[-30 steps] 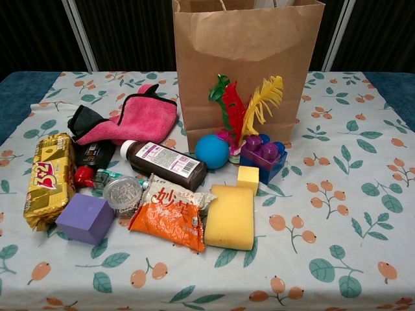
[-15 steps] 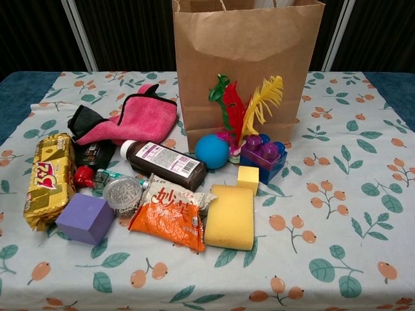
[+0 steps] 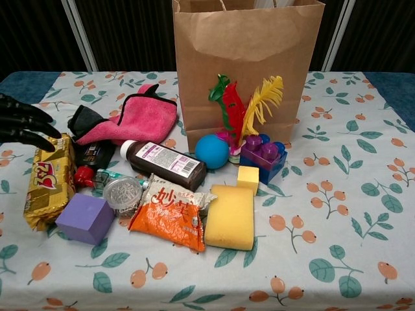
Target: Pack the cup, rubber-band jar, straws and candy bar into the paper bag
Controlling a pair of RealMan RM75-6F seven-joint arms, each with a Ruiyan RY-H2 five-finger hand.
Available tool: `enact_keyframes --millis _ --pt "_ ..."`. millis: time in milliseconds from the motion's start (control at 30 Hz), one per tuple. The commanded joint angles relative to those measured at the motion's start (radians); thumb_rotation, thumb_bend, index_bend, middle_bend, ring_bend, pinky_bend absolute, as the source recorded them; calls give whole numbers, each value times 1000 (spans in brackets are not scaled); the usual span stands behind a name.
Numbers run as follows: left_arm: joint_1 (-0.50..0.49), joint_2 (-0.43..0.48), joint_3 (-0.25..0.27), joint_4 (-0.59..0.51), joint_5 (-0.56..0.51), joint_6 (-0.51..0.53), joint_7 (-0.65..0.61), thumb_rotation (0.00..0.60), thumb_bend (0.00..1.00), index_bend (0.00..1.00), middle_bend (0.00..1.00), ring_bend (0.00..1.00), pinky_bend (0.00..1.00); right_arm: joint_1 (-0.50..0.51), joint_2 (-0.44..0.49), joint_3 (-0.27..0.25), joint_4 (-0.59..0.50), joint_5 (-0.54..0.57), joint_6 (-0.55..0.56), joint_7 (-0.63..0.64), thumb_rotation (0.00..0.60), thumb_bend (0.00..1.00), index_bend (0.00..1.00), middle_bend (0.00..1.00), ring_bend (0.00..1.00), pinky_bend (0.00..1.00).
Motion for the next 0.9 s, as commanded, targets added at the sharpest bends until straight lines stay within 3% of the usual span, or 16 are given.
enact_keyframes --millis 33,400,900 --pt "-38 -36 13 47 8 -23 -18 600 60 237 250 139 264 -3 -13 9 0 21 -12 -13 600 0 70 153 0 0" --pt "-91 -151 69 251 9 -40 -82 600 74 266 267 139 257 0 -39 45 -3 82 -48 -36 600 0 76 151 0 0" --pt "-111 -224 122 370 -28 -6 -151 600 80 272 302 139 258 1 -58 74 -3 128 -84 -59 600 0 80 151 0 0"
